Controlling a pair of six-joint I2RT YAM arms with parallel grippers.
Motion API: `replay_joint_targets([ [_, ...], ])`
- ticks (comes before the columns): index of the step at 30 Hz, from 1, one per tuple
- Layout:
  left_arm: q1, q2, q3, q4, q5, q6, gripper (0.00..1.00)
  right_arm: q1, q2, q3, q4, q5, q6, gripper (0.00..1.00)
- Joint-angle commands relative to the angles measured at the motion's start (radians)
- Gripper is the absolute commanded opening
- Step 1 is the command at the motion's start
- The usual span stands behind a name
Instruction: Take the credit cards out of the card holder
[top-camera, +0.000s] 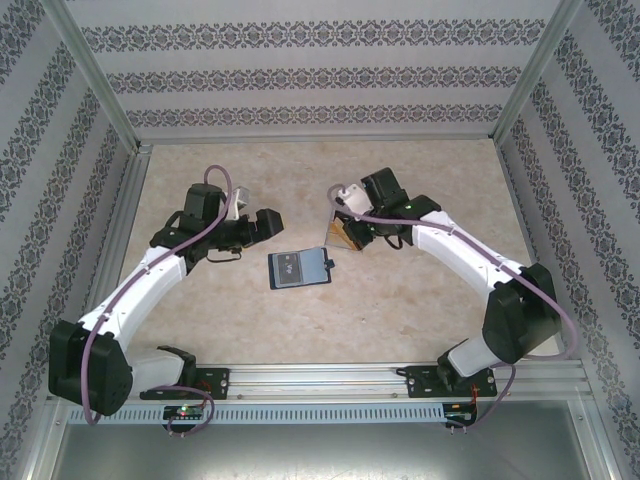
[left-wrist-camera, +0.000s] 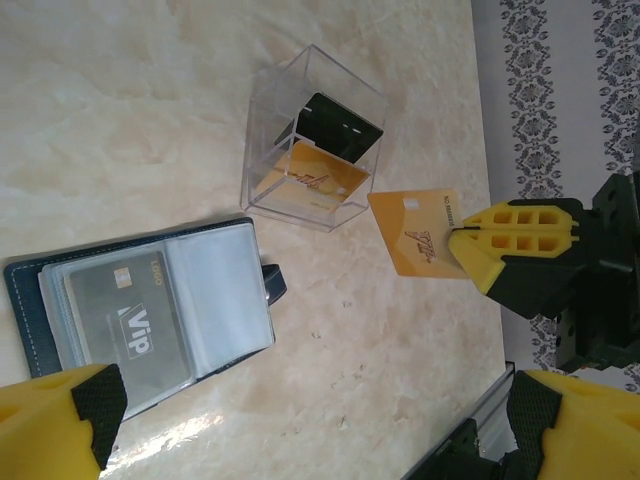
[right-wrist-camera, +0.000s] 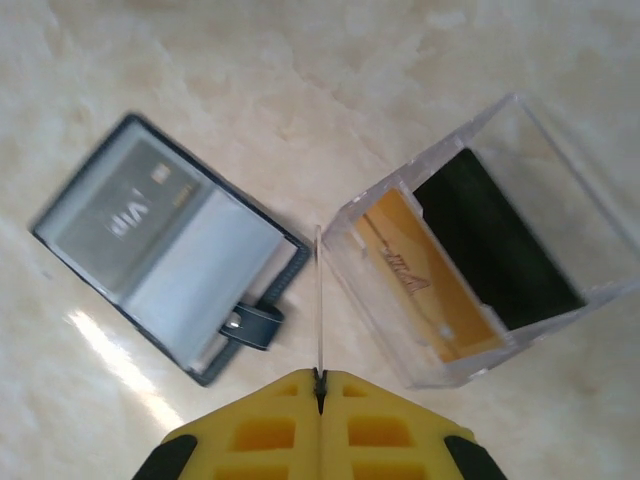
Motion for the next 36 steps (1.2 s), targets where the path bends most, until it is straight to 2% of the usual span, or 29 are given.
replay_joint_targets([
  [1,0.008,-0.028,-0.019,-0.006,-0.017,0.021,0.99,0.045,0.018,0.043,-0.033,0.171,-0.302,0.0],
  [7,0.008,-0.038,-0.032,-0.002,-0.013,0.029,1.0,0.093,0.072,0.065,-0.007,0.273,-0.534,0.0],
  [14,0.009,-0.051,-0.059,0.012,-0.01,0.007,1.0,0.08,0.161,0.119,-0.001,0.26,-0.621,0.0],
  [25,0.009,-0.07,-0.065,-0.012,-0.029,0.01,1.0,0.046,0.246,0.142,0.027,0.199,-0.592,0.0],
  [36,0.008,-0.072,-0.074,-0.015,-0.031,0.01,0.99,0.027,0.26,0.103,0.025,0.163,-0.588,0.0],
])
